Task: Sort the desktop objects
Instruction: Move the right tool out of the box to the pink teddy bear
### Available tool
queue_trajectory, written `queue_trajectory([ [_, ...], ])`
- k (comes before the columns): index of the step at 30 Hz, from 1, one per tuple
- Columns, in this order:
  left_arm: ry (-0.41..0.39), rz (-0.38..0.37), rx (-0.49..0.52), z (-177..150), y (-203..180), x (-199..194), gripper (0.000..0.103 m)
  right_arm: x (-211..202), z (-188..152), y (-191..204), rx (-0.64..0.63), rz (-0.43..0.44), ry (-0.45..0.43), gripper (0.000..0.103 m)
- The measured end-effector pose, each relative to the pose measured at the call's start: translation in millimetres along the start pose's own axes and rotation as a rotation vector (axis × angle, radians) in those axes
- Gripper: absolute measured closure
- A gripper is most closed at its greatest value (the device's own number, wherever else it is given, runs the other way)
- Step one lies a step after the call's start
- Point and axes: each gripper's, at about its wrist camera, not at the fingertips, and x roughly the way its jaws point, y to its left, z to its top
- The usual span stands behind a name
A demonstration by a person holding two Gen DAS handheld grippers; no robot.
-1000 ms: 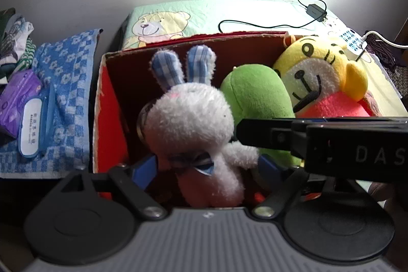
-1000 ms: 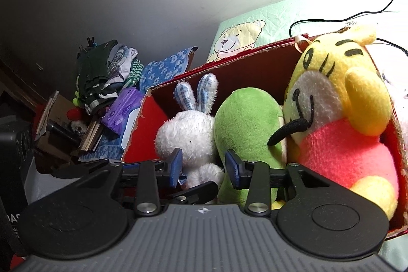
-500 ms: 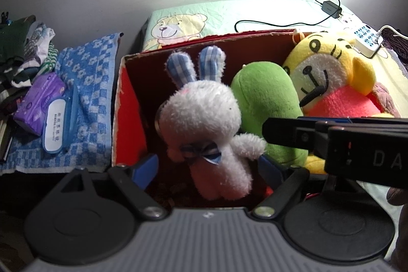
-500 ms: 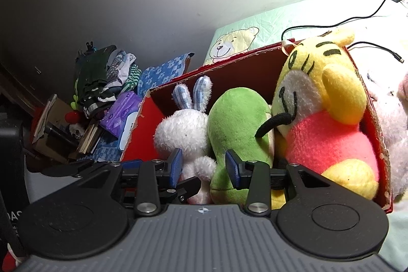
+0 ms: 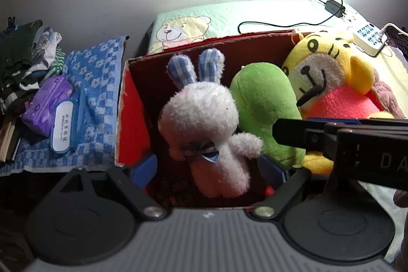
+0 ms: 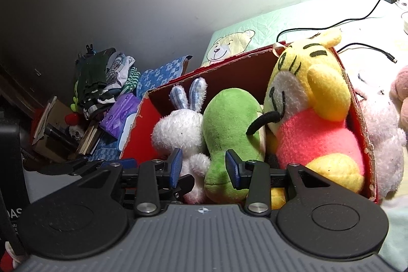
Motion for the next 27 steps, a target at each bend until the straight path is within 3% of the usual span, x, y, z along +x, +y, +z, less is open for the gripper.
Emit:
queue_trajectory([
  [8, -0.007, 0.029, 0.009, 3.0, -11.5, -4.9, 0.012, -9.7, -0.9, -2.0, -0.018, 0.010, -0.016, 0.062],
  [21, -0.077, 0.199, 0.018, 13.6, -44.8, -34.3, 0.006, -42.7, 6.5, -23.4, -0.022, 0.104, -0.068, 0.062],
  [27, -0.092, 0.226, 0.012, 17.9, -67.1, -45.5, 0.005, -61.0, 11.7, -40.2, -0.021, 0.129, -0.077, 0.062],
])
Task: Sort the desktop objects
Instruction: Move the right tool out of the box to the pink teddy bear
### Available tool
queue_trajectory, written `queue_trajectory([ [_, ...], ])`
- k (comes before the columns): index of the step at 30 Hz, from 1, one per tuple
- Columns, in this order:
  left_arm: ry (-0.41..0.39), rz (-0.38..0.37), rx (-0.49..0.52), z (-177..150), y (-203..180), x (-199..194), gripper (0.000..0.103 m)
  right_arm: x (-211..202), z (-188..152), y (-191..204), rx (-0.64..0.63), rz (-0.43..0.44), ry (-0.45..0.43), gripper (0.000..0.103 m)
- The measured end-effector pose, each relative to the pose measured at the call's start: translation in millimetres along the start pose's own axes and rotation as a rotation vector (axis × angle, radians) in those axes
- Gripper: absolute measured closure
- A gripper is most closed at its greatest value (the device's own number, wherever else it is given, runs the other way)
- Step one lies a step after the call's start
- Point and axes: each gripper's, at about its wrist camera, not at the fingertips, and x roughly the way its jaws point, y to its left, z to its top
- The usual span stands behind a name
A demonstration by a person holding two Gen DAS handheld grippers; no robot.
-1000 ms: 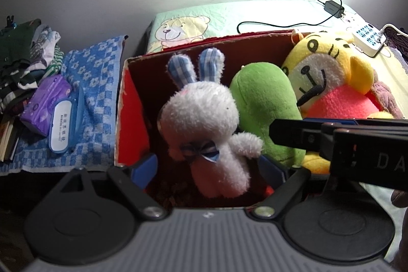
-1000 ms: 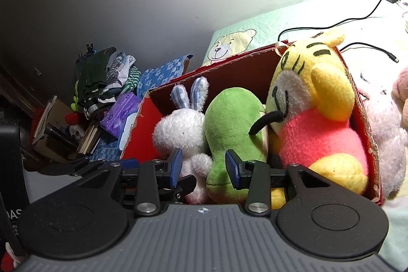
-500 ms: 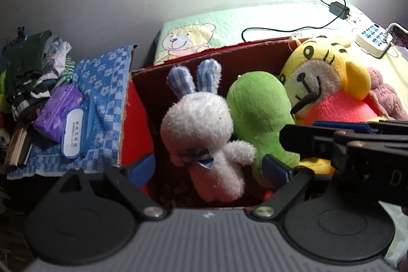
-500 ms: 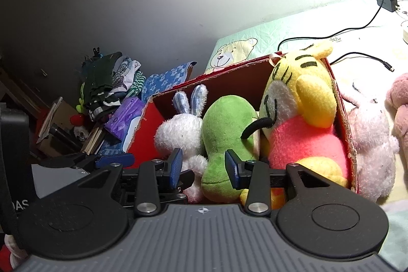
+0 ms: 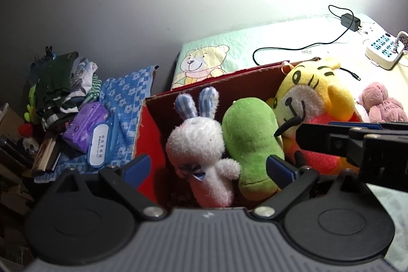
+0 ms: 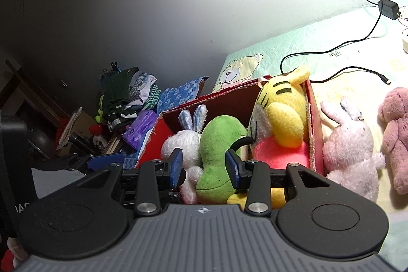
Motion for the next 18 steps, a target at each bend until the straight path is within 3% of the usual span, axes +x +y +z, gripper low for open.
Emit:
queue_trajectory([
  [10, 0.003, 0.011, 0.002, 8.8, -44.1, -15.0, 0.004, -33.9, 6.3, -32.8, 0.011, 0.000, -0.006, 0.062],
  [18, -0.048, -0.054, 0.034, 18.5, -96.4, -33.5, 0.004, -67.5, 9.8, -71.4, 0.043, -0.034, -0.030, 0.062],
])
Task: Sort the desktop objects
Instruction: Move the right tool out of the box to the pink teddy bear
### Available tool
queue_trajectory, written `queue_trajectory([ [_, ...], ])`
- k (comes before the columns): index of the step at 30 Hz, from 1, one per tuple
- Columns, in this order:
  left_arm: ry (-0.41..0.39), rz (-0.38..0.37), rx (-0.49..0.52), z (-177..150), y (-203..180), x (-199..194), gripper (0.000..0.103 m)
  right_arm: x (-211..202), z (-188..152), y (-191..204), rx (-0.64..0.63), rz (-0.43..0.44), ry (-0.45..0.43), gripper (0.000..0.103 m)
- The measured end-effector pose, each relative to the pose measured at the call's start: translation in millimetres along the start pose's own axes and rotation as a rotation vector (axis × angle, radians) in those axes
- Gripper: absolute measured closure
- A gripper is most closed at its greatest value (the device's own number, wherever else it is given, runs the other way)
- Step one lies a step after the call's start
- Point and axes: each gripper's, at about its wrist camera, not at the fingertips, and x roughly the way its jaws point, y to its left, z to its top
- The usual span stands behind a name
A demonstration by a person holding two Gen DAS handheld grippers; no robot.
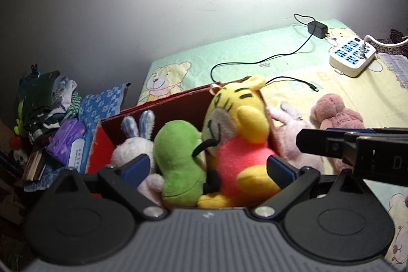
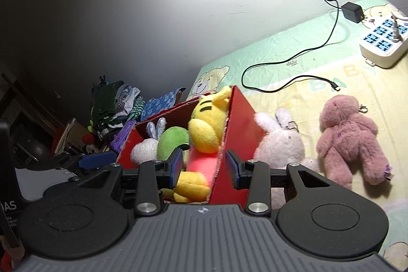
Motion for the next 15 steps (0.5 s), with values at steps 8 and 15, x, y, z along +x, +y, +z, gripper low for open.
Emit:
queue_trajectory([
  [8, -0.023, -0.127, 0.060, 8.7, -65.5, -0.7, 0.005, -37.4, 5.3, -58.7, 0.078, -0.077, -0.031, 0.062],
  [15, -0.002, -0.311, 0.094, 12.8, -120.1, 12.9, 0.005, -57.0, 7.3, -104.9, 0.141, -0.142, -0.045, 0.062],
])
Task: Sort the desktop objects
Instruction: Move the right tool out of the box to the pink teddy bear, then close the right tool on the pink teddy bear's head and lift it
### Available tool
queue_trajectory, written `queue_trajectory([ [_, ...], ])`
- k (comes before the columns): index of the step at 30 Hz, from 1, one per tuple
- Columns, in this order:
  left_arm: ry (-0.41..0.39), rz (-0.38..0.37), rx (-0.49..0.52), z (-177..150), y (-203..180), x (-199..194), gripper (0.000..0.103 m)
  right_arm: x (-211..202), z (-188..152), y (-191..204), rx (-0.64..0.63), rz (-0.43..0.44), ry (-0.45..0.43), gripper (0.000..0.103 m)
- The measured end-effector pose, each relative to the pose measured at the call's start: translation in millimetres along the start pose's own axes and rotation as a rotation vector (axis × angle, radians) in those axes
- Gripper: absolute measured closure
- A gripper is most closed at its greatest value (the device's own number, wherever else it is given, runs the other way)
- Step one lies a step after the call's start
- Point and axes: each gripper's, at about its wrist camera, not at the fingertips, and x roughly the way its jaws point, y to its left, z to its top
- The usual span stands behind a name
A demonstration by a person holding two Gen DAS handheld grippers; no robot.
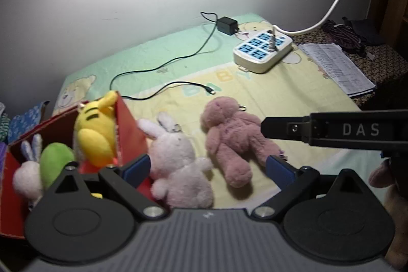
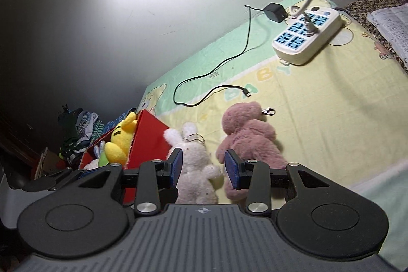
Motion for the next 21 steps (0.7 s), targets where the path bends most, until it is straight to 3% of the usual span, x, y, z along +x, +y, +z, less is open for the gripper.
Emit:
queue_trajectory([
  [7, -0.001, -0.176, -0.035, 1.0, -18.6, 32.3, 0.006, 5.0, 9.3, -43.3, 0.062, -0.036, 0.024, 0.062],
  [10, -0.011, -0.205, -0.040, 3.1, -22.5, 50.8, 0.006, 15.9, 14.2, -58.0, 0.084, -0.036, 0.048, 0.062],
  [15, 0.041, -0.258, -0.095, 7.5, -18.0, 83.6, 0.006, 36.7, 21.9, -76.3, 0.123, -0.038, 0.084, 0.062],
  [21, 0.051, -0.280, -0.106, 11.0, -14.1, 108.9, 0.006, 60.7, 25.7, -90.5, 0.173, -0.002, 0.142, 0.062],
])
